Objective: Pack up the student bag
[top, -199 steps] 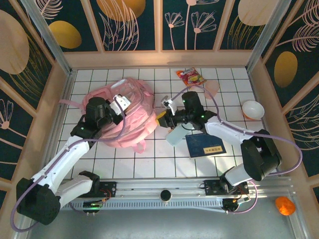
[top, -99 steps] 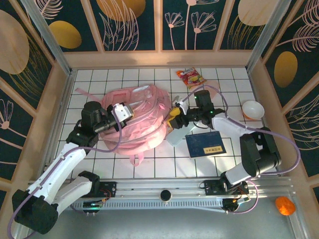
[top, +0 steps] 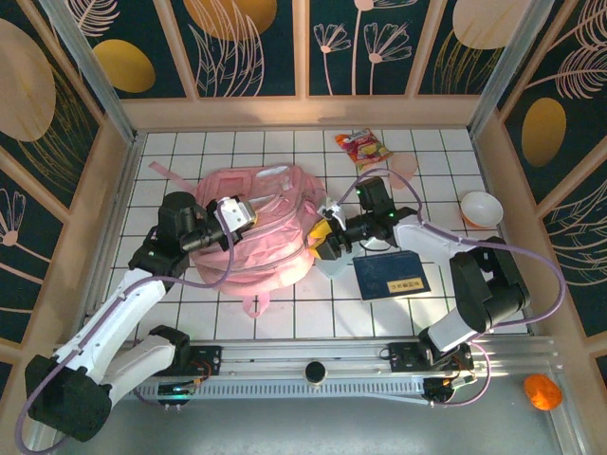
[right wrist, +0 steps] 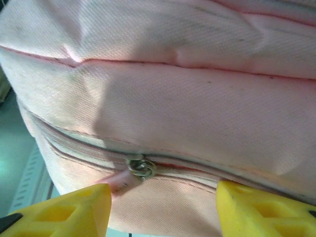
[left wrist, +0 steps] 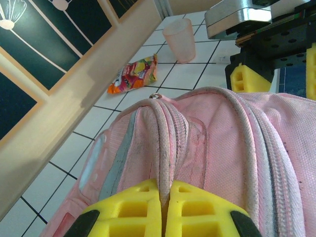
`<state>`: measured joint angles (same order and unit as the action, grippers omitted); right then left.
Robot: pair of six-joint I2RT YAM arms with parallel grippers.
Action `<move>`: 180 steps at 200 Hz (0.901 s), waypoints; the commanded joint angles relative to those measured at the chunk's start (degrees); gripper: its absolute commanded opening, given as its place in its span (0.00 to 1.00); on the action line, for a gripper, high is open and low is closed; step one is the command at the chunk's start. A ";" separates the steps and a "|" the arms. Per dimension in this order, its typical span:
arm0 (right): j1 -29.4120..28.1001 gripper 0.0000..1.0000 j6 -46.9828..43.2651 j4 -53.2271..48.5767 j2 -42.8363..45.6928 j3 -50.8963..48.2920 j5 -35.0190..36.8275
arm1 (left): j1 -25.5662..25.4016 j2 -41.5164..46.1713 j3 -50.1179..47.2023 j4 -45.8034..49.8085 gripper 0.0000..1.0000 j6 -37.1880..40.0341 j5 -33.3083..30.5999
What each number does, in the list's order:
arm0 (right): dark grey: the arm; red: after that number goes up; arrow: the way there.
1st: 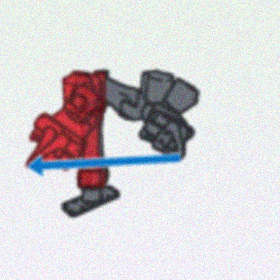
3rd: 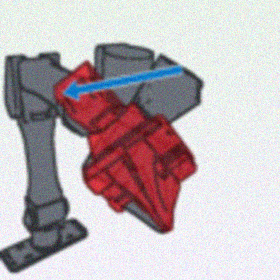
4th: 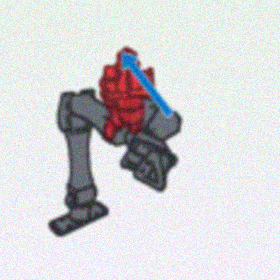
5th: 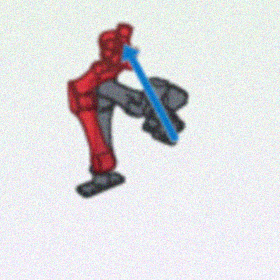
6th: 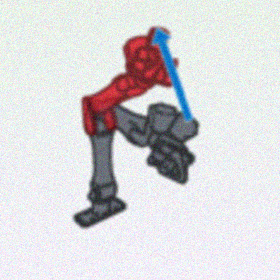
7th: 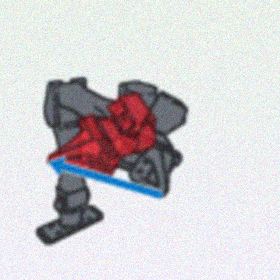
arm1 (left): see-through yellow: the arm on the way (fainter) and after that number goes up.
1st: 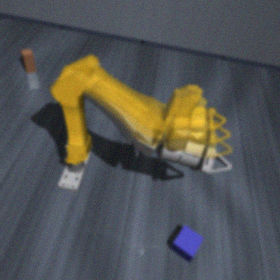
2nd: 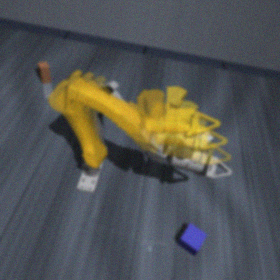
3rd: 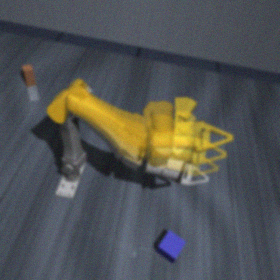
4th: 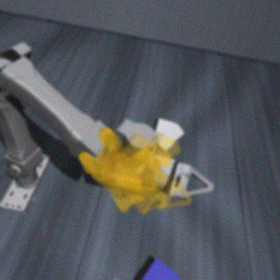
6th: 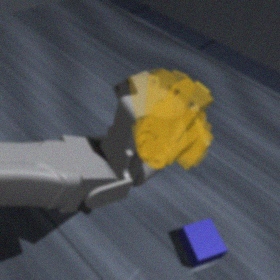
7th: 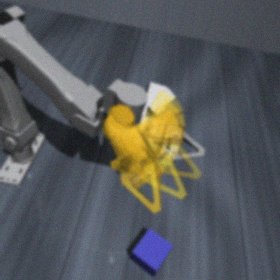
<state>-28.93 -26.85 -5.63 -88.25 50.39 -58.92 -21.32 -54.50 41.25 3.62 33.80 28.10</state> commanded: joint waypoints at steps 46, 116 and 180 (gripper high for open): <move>-1.70 0.58 12.08 8.90 -0.36 -1.59 -3.12 | -0.12 1.28 2.98 -9.06 0.00 -1.01 1.07; -3.50 0.51 21.13 10.87 1.03 -4.50 1.56 | -0.12 1.58 2.31 -11.33 0.00 -2.05 -1.56; -3.68 0.09 25.33 17.49 0.19 -4.87 2.38 | -0.08 1.85 2.08 -12.56 0.00 -2.86 -3.00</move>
<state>-31.99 -3.62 7.97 -88.25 45.89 -56.80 -21.37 -54.50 41.25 2.07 32.05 25.82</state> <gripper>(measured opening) 0.173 0.054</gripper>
